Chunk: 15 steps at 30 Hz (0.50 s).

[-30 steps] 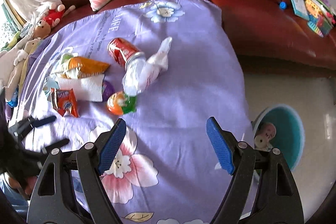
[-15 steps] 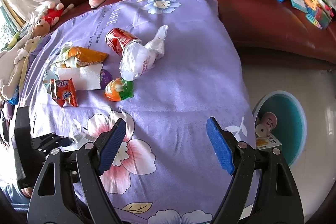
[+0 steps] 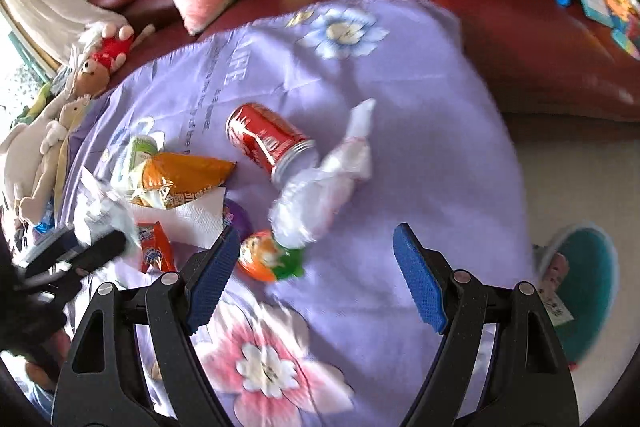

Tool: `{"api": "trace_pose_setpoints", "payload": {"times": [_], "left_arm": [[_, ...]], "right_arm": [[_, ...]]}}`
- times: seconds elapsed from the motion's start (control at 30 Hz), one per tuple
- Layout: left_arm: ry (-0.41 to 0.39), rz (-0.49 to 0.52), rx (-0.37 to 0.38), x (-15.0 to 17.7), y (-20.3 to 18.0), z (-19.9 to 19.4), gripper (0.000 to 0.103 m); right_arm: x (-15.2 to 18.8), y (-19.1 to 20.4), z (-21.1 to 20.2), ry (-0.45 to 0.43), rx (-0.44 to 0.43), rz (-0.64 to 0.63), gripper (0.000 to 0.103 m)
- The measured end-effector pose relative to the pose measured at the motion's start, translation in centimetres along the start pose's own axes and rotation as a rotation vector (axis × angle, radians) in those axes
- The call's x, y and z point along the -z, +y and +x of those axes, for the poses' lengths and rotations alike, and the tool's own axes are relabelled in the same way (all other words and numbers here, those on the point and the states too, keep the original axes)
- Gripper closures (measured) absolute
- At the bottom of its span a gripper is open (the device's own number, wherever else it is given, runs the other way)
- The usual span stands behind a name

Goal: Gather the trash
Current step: 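Grasp the clear snack packet with the left tool while the right tool grasps the plastic bag, then carry the packet and bag over the teal bin and open both tools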

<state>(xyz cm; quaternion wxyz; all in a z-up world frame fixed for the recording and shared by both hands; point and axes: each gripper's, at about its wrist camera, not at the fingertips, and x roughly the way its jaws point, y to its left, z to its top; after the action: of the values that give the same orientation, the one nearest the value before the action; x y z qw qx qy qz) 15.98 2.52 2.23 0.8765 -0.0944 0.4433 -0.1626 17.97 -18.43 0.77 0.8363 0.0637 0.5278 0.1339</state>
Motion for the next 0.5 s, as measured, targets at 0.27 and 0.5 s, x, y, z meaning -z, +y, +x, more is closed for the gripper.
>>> {"api": "trace_pose_setpoints", "payload": {"times": [0.27, 0.5], "left_arm": [[0.021, -0.025, -0.006, -0.4, 0.8, 1.1, 0.052], [0.043, 0.009, 0.005, -0.5, -1.1, 2.3, 0.052]], "right_arm": [[-0.9, -0.3, 5.3, 0.044, 0.001, 0.019, 0.052], [0.0, -2.4, 4.3, 0.013, -0.052, 0.061, 0.093]]}}
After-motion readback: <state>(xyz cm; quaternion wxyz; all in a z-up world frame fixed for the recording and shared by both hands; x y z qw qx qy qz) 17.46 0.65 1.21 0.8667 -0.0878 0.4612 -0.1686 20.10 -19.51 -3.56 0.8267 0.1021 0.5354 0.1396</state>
